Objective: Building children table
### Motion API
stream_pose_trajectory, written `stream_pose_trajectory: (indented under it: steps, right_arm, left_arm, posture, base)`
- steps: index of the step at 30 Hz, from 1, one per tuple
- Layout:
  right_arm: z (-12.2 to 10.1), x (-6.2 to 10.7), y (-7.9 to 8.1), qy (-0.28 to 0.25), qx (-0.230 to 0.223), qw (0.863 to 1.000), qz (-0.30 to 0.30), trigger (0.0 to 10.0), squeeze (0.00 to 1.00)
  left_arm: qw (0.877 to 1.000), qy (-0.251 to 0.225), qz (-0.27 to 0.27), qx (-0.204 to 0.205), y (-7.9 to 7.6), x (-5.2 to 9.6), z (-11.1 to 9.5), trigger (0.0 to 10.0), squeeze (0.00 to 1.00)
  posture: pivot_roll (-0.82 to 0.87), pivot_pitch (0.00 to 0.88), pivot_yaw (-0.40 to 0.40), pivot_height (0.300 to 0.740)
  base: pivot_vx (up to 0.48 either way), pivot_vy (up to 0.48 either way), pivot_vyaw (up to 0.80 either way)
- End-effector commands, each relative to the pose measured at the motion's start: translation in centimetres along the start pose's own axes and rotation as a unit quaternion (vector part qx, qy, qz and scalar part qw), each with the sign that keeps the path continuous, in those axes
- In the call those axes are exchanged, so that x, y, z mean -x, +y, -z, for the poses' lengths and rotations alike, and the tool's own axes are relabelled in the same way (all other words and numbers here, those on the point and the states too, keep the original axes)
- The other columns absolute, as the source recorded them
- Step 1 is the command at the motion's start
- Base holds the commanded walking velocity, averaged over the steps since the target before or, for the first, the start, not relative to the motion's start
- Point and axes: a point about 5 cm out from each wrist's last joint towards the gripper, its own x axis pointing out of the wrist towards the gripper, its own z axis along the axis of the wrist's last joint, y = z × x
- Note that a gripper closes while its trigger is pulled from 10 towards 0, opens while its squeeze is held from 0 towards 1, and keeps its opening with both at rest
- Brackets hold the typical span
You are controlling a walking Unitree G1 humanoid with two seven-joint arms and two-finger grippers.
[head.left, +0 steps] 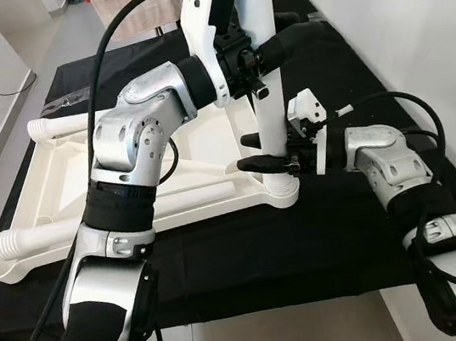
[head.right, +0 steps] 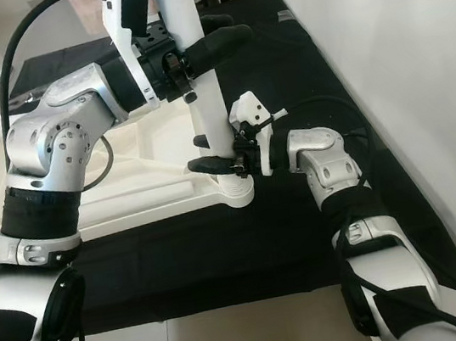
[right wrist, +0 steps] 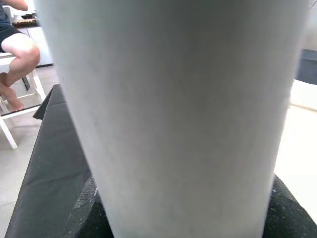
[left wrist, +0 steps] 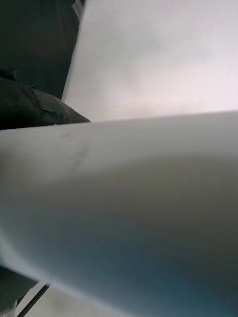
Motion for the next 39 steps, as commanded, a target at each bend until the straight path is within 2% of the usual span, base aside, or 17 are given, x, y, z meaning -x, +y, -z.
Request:
stream_pose_trajectory:
  steps: [1, 4, 5, 6, 7, 10, 12, 13, 14, 18, 26, 27, 30, 31, 36, 38, 39]
  right_arm:
    - [0.8, -1.6, 0.7, 0.009, -0.02, 1.0, -0.009, 0.0, 0.0]
    - [2.2, -1.6, 0.7, 0.028, -0.027, 0.999, 0.036, 0.0, 0.0]
    - [3.1, -1.6, 0.6, 0.045, -0.051, 0.994, 0.081, 0.0, 0.0]
    - [3.8, -1.5, 0.6, 0.056, -0.068, 0.99, 0.112, 0.0, 0.0]
    - [5.2, -1.4, 1.1, 0.069, -0.101, 0.974, 0.193, 0.0, 0.0]
    - [6.7, -1.0, 1.8, 0.085, -0.132, 0.946, 0.282, 0.0, 0.0]
    - [7.5, -0.1, 4.8, 0.085, -0.118, 0.914, 0.38, 0.0, 0.0]
    - [7.5, -0.1, 4.8, 0.085, -0.118, 0.914, 0.38, 0.0, 0.0]
    - [7.2, 0.6, 7.8, 0.094, -0.084, 0.897, 0.424, 0.0, 0.0]
    - [7.2, 0.3, 9.3, 0.112, -0.075, 0.899, 0.418, 0.0, 0.0]
    - [6.7, 0.0, 8.5, 0.1, -0.074, 0.891, 0.437, 0.0, 0.0]
    - [6.3, -0.2, 8.8, 0.098, -0.078, 0.889, 0.441, 0.0, 0.0]
    - [5.6, -0.8, 10.0, 0.097, -0.088, 0.892, 0.432, 0.0, 0.0]
    - [5.4, -0.8, 10.1, 0.095, -0.087, 0.894, 0.428, 10.0, 0.0]
    - [4.7, -0.9, 9.8, 0.078, -0.083, 0.9, 0.421, 10.0, 0.0]
    - [4.0, -1.1, 9.1, 0.053, -0.063, 0.916, 0.393, 10.0, 0.0]
    - [3.3, -0.9, 8.1, 0.029, -0.054, 0.926, 0.372, 10.0, 1.0]
  left_arm:
    - [1.0, -0.001, 0.016, 0.007, -0.9, -0.6, 0.4, 10.0, 1.0]
    - [1.0, 0.003, -0.027, 0.011, 0.0, -0.1, 0.5, 10.0, 1.0]
    - [0.999, 0.004, -0.03, 0.011, 0.2, -0.1, 0.6, 10.0, 0.82]
    - [0.999, 0.005, -0.031, 0.011, 0.3, -0.1, 0.6, 10.0, 0.82]
    - [0.999, 0.005, -0.045, 0.008, 0.7, 0.1, 0.6, 10.0, 0.0]
    - [0.998, 0.005, -0.064, 0.005, 1.1, 0.3, 0.6, 10.0, 0.0]
    - [0.997, 0.006, -0.079, 0.003, 1.5, 0.7, 0.6, 10.0, 0.0]
    - [0.997, 0.006, -0.079, 0.003, 1.5, 0.7, 0.6, 10.0, 0.0]
    - [0.996, 0.007, -0.088, 0.002, 1.7, 0.9, 0.5, 10.0, 0.0]
    - [0.996, 0.01, -0.093, 0.001, 1.8, 1.1, 0.5, 10.0, 0.0]
    - [0.996, 0.012, -0.091, 0.0, 1.6, 1.0, 0.7, 10.0, 0.0]
    - [0.996, 0.008, -0.086, 0.004, 1.6, 0.9, 0.6, 0.0, 0.0]
    - [0.997, 0.007, -0.073, 0.008, 1.3, 1.0, 0.6, 0.0, 0.0]
    - [0.997, 0.008, -0.07, 0.009, 1.2, 1.0, 0.7, 0.0, 0.0]
    - [0.998, 0.01, -0.061, 0.014, 0.8, 1.0, 1.0, 0.0, 0.0]
    - [0.998, 0.009, -0.058, 0.016, 0.7, 0.9, 1.0, 0.0, 0.0]
    - [0.998, 0.009, -0.055, 0.018, 0.6, 0.8, 1.1, 0.0, 0.0]
  posture:
    - [-0.04, 0.131, 0.058, 0.74]
    - [-0.05, 0.134, 0.044, 0.74]
    - [-0.05, 0.134, 0.037, 0.74]
    - [-0.05, 0.135, 0.034, 0.74]
    - [-0.05, 0.138, 0.028, 0.74]
    - [-0.05, 0.138, 0.028, 0.74]
    - [-0.05, 0.142, 0.029, 0.74]
    - [-0.05, 0.142, 0.029, 0.74]
    - [-0.04, 0.148, 0.035, 0.74]
    - [-0.04, 0.146, 0.039, 0.74]
    - [-0.05, 0.135, 0.058, 0.74]
    - [-0.05, 0.136, 0.061, 0.74]
    - [-0.05, 0.138, 0.065, 0.74]
    - [-0.05, 0.138, 0.067, 0.74]
    - [-0.05, 0.138, 0.066, 0.74]
    - [-0.05, 0.138, 0.064, 0.74]
    - [-0.05, 0.139, 0.064, 0.74]
  base:
    - [0.0, 0.0, 0.0]
    - [0.0, 0.0, 0.0]
    - [0.0, 0.0, 0.0]
    - [0.0, 0.0, 0.0]
    - [0.0, 0.0, 0.0]
    - [0.0, 0.0, 0.0]
    - [0.0, 0.0, 0.0]
    - [0.0, 0.0, 0.0]
    - [0.0, 0.0, 0.0]
    - [0.0, 0.0, 0.0]
    - [0.0, 0.0, 0.0]
    - [0.0, 0.0, 0.0]
    - [0.0, 0.0, 0.0]
    - [0.0, 0.0, 0.0]
    - [0.0, 0.0, 0.0]
    - [0.0, 0.0, 0.0]
    - [0.0, 0.0, 0.0]
